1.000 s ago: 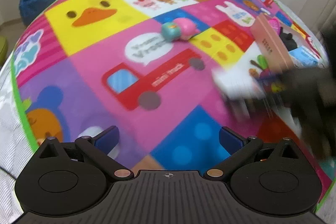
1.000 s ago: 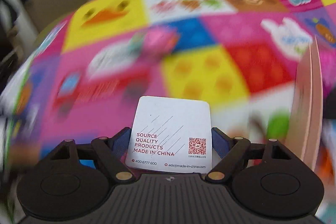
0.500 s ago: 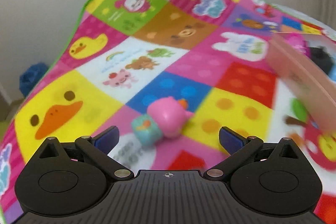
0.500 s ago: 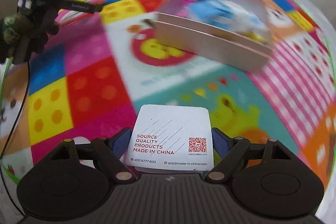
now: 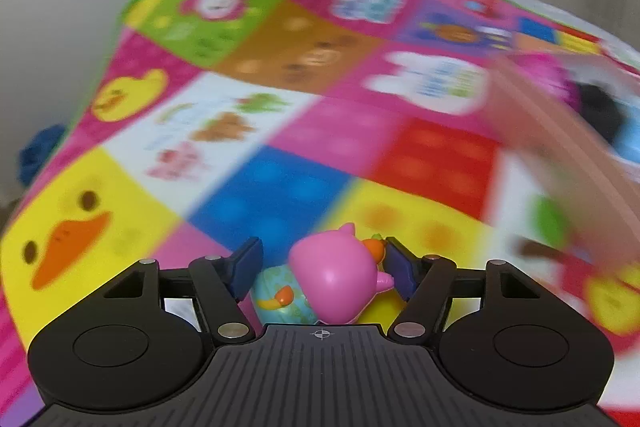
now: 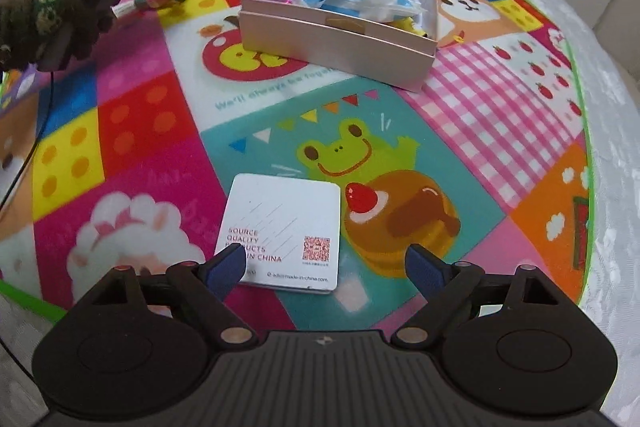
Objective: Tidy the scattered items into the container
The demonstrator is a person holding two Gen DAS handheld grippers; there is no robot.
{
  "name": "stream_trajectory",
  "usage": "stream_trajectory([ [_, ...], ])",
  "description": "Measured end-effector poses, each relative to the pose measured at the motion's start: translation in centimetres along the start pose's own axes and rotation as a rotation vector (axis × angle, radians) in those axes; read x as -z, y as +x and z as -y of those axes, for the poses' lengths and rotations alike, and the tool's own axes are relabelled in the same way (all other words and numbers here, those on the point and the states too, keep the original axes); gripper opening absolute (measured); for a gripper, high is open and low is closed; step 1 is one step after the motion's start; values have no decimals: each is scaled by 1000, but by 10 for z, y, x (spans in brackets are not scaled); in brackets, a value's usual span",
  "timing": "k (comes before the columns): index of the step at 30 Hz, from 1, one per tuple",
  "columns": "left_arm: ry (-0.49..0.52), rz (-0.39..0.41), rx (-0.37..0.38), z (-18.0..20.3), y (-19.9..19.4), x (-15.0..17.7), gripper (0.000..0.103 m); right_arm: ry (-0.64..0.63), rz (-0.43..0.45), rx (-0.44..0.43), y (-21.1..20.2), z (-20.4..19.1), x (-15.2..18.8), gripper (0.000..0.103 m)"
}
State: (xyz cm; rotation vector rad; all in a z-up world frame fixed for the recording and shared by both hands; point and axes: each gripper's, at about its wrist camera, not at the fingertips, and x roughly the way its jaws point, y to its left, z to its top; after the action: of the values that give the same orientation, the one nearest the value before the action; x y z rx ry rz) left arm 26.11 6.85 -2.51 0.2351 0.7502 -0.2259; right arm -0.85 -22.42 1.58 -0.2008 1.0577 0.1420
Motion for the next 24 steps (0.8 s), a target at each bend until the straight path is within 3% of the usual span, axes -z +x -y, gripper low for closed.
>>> stream_trajectory([
  [5, 26, -98, 319, 52, -64, 28, 71, 23, 46, -32, 1, 2, -6, 93],
  [8, -66, -215, 546, 76, -88, 50, 72, 36, 53, -58, 7, 0, -13, 93],
  [10, -101, -306, 628, 91, -94, 63, 74, 33, 55, -89, 13, -5, -17, 93],
  [12, -91, -325, 624, 98, -99, 70, 76, 17, 56, -114, 18, -14, -22, 93],
  [15, -87, -294, 563, 84, -108, 64, 95, -29, 62, -129, 22, -27, -24, 94],
  [20, -201, -196, 431, 33, -120, 46, 98, -165, 110, -123, 21, -51, -20, 97],
  [24, -230, -201, 389, 17, -120, 44, 99, -272, 122, -135, 25, -72, -20, 97],
])
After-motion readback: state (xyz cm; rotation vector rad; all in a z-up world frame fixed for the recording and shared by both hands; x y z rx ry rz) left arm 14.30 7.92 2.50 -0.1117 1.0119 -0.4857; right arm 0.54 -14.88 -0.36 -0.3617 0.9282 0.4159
